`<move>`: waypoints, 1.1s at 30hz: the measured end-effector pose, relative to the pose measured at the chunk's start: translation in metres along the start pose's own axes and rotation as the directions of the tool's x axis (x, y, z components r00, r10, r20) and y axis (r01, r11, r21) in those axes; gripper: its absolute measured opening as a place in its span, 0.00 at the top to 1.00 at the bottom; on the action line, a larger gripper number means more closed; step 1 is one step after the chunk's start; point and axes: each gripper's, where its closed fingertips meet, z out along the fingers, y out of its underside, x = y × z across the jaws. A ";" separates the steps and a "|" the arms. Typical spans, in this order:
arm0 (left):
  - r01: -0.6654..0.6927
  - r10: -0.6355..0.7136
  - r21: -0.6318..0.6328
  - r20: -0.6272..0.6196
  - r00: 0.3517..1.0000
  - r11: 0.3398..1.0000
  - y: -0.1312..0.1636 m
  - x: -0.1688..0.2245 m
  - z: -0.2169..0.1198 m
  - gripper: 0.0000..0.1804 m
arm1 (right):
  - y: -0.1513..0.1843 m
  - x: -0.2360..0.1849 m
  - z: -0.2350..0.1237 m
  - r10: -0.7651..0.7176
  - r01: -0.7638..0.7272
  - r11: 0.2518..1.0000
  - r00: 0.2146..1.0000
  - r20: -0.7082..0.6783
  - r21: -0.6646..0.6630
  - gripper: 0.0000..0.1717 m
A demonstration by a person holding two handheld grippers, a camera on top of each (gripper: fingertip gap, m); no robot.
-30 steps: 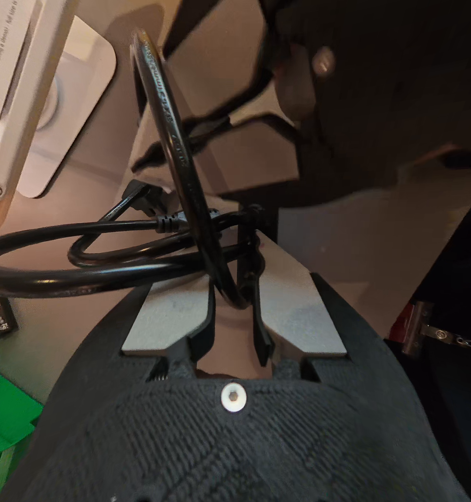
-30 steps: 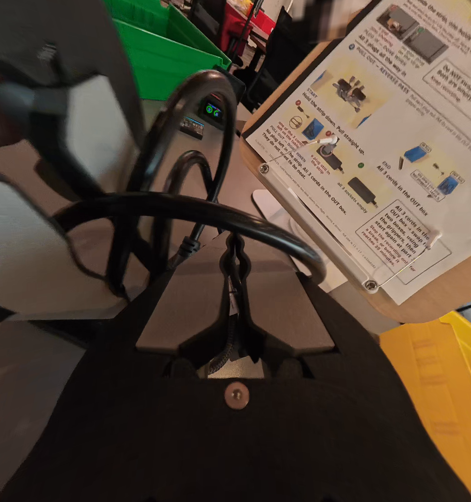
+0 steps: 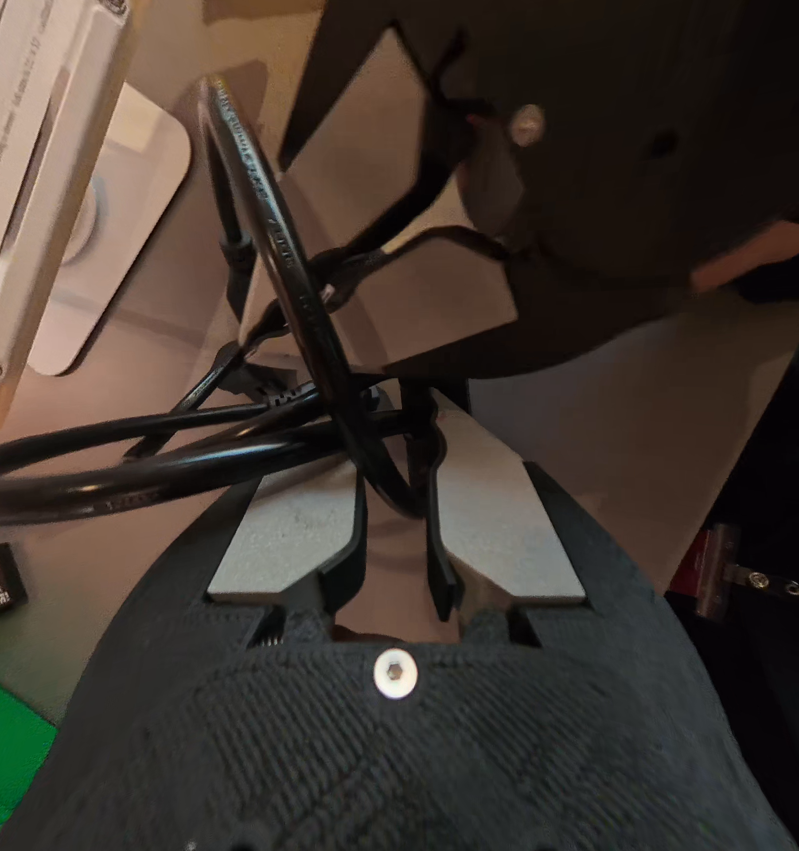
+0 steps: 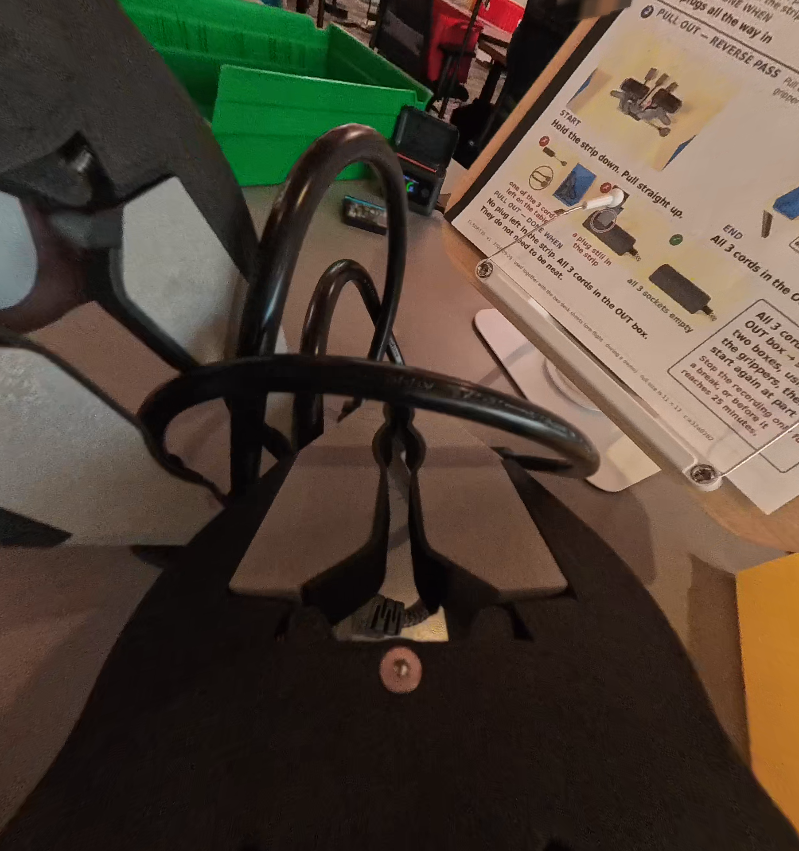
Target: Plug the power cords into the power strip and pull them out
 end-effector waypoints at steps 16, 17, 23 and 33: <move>-0.052 0.052 -0.025 0.014 0.999 0.998 0.001 0.009 -0.003 0.89 | -0.001 -0.001 0.000 0.052 -0.053 0.999 0.997 0.050 0.007 1.00; -0.076 0.077 -0.028 0.035 0.996 0.997 -0.001 0.010 -0.003 0.89 | -0.001 -0.001 0.000 0.057 -0.057 0.998 0.997 0.053 0.002 1.00; -0.001 0.004 -0.026 0.085 0.996 1.000 0.004 -0.012 -0.002 0.85 | -0.001 -0.003 -0.002 -0.103 0.103 0.995 0.995 -0.005 0.007 1.00; -0.152 0.154 -0.024 0.252 0.955 0.988 0.000 -0.005 -0.007 0.79 | -0.006 0.025 -0.029 0.195 -0.256 0.949 0.934 0.300 0.183 1.00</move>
